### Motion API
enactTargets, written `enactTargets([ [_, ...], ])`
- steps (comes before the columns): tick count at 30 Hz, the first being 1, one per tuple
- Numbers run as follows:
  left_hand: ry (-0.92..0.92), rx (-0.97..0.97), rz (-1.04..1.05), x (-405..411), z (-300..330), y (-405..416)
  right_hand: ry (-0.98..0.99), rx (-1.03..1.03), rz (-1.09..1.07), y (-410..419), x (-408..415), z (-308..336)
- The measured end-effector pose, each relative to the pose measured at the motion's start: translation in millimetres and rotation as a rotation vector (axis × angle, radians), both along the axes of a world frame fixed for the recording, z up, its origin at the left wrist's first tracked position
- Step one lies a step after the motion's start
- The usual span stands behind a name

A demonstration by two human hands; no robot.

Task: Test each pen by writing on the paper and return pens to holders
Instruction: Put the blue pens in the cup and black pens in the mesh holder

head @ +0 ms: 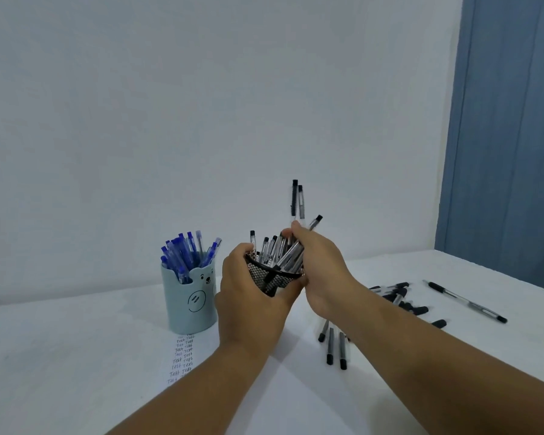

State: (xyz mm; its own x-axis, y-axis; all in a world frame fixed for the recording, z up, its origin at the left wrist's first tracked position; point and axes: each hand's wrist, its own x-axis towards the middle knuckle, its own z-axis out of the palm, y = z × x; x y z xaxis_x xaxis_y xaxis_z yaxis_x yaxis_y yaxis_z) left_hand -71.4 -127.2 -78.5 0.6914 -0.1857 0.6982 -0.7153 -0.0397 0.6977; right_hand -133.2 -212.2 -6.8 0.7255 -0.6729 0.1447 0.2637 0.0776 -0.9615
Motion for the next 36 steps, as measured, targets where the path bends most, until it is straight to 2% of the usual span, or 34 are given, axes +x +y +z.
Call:
enactTargets([
  [4, -0.024, 0.002, 0.010, -2.6, 1.5, -0.1, -0.056, 0.026, 0.009, -5.9, 2.5, 5.2],
  [10, 0.003, 0.000, -0.029, 2.3, -1.1, 0.0, 0.074, -0.121, 0.017, -2.2, 0.8, -5.6],
  [14, 0.005, -0.030, -0.041, 1.2, -0.8, 1.5, 0.087, -0.195, 0.098, -7.0, -0.3, -11.0],
  [18, -0.013, -0.042, -0.042, 0.6, 1.0, 1.8, -0.007, -0.213, 0.099, -9.2, -6.1, -20.5],
  [25, -0.049, -0.069, -0.100, -5.4, 3.2, 2.1, -0.246, -0.070, -0.032, -5.9, -10.3, -13.6],
  [31, -0.086, -0.015, -0.125, -1.7, 0.4, 2.6, -0.307, 0.005, -0.181, -6.9, -20.9, -0.1],
  [33, -0.124, 0.000, -0.123, -2.8, 1.0, 2.1, -0.301, -0.106, -0.154, -8.4, -23.6, -3.3],
  [36, -0.187, 0.061, -0.128, -3.7, 1.7, 2.3, -0.194, -0.334, -0.142, -7.2, -26.0, -9.9],
])
